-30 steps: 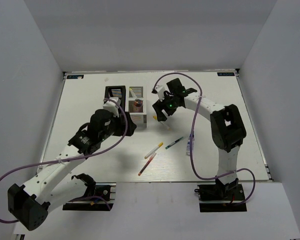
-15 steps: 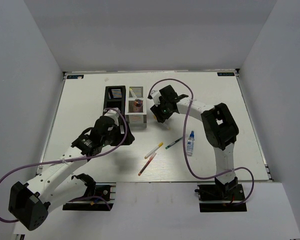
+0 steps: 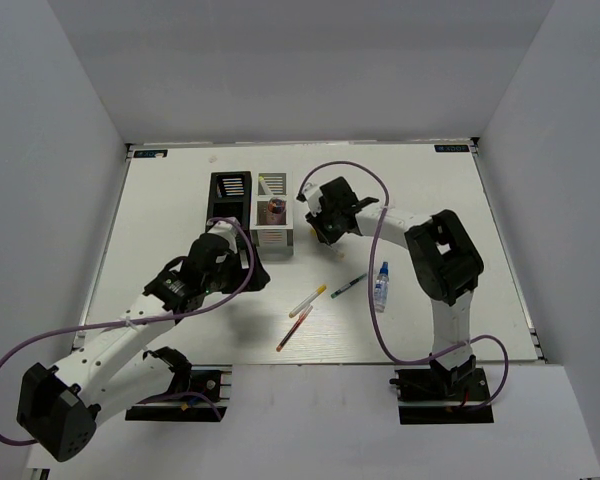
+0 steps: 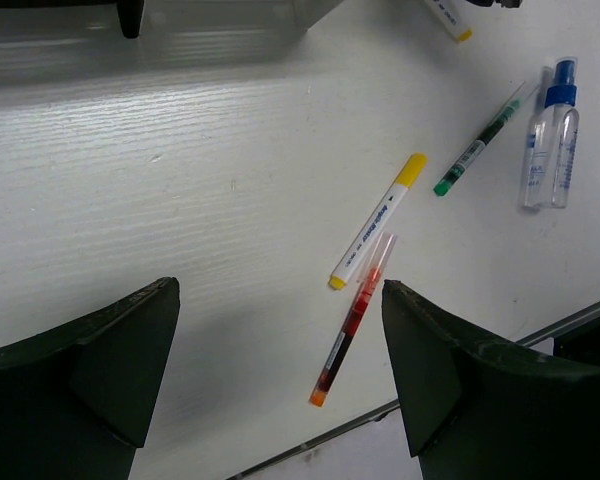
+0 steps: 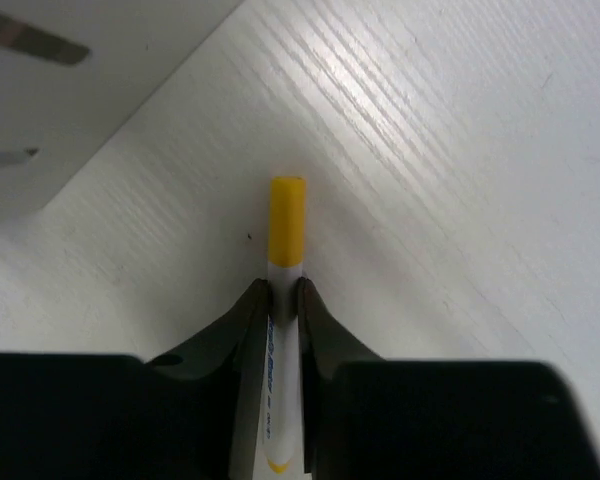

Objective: Sort the stationery into containers
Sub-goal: Move the pen to the center of the board, then pick up the pen from the center of the board, then place the pen in the storage box.

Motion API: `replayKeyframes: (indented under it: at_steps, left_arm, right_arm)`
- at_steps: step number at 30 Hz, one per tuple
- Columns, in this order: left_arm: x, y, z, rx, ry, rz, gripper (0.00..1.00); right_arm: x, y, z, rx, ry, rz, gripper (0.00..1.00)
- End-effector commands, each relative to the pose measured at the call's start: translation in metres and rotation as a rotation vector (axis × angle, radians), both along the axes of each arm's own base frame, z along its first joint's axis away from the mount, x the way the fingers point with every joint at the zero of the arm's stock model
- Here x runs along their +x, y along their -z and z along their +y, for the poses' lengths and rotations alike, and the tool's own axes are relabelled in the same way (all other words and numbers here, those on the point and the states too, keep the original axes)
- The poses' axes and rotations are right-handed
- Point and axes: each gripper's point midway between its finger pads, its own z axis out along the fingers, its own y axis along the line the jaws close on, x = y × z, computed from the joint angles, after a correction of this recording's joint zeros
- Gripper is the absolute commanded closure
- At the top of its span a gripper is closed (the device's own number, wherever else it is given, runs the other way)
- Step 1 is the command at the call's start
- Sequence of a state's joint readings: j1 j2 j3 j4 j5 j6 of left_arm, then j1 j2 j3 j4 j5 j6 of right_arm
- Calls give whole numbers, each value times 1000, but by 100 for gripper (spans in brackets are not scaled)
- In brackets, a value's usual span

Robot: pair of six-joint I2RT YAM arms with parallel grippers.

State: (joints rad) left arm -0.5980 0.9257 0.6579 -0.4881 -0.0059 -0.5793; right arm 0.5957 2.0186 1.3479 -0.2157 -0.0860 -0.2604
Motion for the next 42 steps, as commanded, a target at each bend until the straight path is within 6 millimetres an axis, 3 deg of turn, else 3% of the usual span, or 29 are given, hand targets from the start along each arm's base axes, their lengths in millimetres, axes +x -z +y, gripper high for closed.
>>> replayKeyframes:
  at_steps: [1,4,10,12,15,16,17,18,21,22,23,25,26,28,29,31,32,35,36,41,42]
  left_arm:
    - [-2,-1,-8,-30,40,-13,9]
    - [-7,4,-16,-46,87,-6,11]
    - [-13,29,-38,-45,192,59,16]
    - [-11,32,-46,-37,214,55,19]
    - [-11,43,-54,-10,251,70,21]
    - [-9,40,-60,-13,260,54,21]
    - [-9,44,-62,6,271,51,21]
    - [-9,44,-62,6,271,51,21]
    - [-7,49,-65,30,278,34,22]
    - [-7,47,-69,29,281,18,22]
    - [-4,49,-69,33,274,13,22]
    - [-5,49,-70,38,277,9,22]
    - [-7,55,-68,49,277,24,24]
    - [-8,55,-69,52,271,23,24]
    - [-10,56,-67,52,271,23,24]
    - [-11,54,-66,47,248,15,24]
    - [-12,56,-64,54,248,23,24]
    - [-14,50,-60,51,219,7,24]
    - [-15,51,-59,51,212,19,24]
    - [-21,50,-51,68,198,30,23]
    - [-20,48,-50,77,190,29,23]
  right_arm:
    - [-29,20,-32,-87,7,112,81]
    - [-32,3,-31,-55,-14,116,100]
    - [-21,-38,-35,1,-25,81,100]
    - [-11,-62,-32,24,-34,39,100]
    - [8,-113,-23,97,-47,-61,100]
    - [14,-140,-17,139,-75,-120,100]
    - [16,-150,-13,155,-93,-140,100]
    - [23,-180,-2,209,-121,-195,100]
    - [22,-214,18,294,-223,-257,100]
    - [33,-243,26,340,-247,-348,100]
    - [29,-246,40,386,-319,-346,100]
    - [36,-283,59,465,-382,-450,100]
    - [34,-268,74,510,-451,-397,100]
    - [38,-303,91,583,-516,-478,100]
    - [45,-292,107,627,-534,-428,100]
    - [43,-296,121,678,-571,-412,100]
    - [54,-294,132,725,-564,-426,100]
    - [58,-291,151,825,-599,-454,100]
    - [57,-281,156,855,-599,-411,100]
    - [81,-279,172,913,-612,-480,100]
    - [85,-269,176,910,-613,-472,100]
